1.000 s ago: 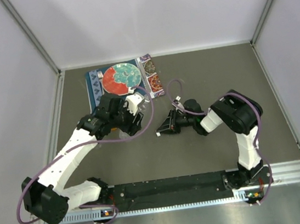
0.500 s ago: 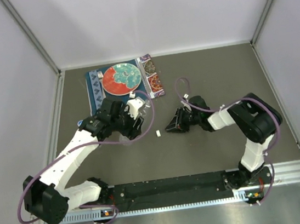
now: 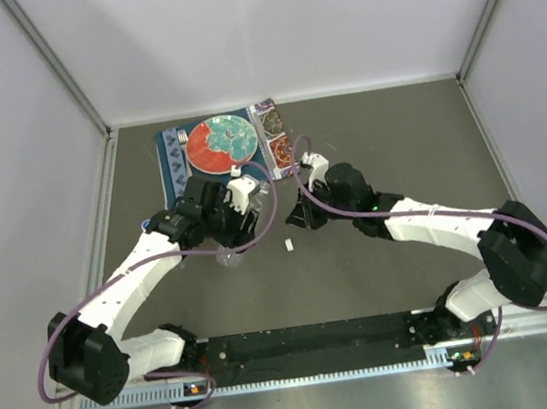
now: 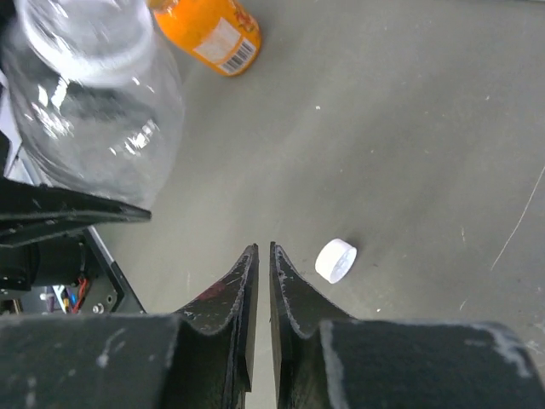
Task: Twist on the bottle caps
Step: Pick up the bottle cap from the center of the board.
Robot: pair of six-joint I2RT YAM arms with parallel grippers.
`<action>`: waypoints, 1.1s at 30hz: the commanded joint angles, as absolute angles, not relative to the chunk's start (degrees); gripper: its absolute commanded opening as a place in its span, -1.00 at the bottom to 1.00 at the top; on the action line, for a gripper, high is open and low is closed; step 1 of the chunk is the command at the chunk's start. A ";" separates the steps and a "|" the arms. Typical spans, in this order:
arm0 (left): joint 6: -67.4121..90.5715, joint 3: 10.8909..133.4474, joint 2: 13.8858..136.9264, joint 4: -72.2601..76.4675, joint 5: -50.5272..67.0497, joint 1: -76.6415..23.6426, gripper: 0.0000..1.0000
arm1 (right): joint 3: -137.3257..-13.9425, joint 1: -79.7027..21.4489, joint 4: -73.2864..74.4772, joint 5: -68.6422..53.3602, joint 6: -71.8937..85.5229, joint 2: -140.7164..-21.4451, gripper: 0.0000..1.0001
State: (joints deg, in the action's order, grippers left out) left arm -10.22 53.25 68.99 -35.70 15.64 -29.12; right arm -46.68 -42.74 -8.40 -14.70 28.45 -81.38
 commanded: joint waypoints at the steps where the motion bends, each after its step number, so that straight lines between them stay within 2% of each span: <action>1: -8.09 54.93 69.26 -34.10 17.14 -26.90 -0.30 | -47.46 -43.33 -9.91 -16.07 27.76 -86.64 -0.84; 11: -8.26 56.25 69.52 -35.16 16.61 -26.10 -0.31 | -44.56 -44.47 -18.62 -18.36 33.13 -92.28 -0.86; 22: -8.61 55.99 69.00 -35.60 16.44 -25.23 -0.31 | -44.74 -44.56 -20.57 -18.55 35.07 -96.50 -0.89; 33: -9.14 55.90 68.73 -35.60 16.52 -24.96 -0.31 | -42.54 -44.56 -20.30 -16.79 34.80 -95.71 -0.91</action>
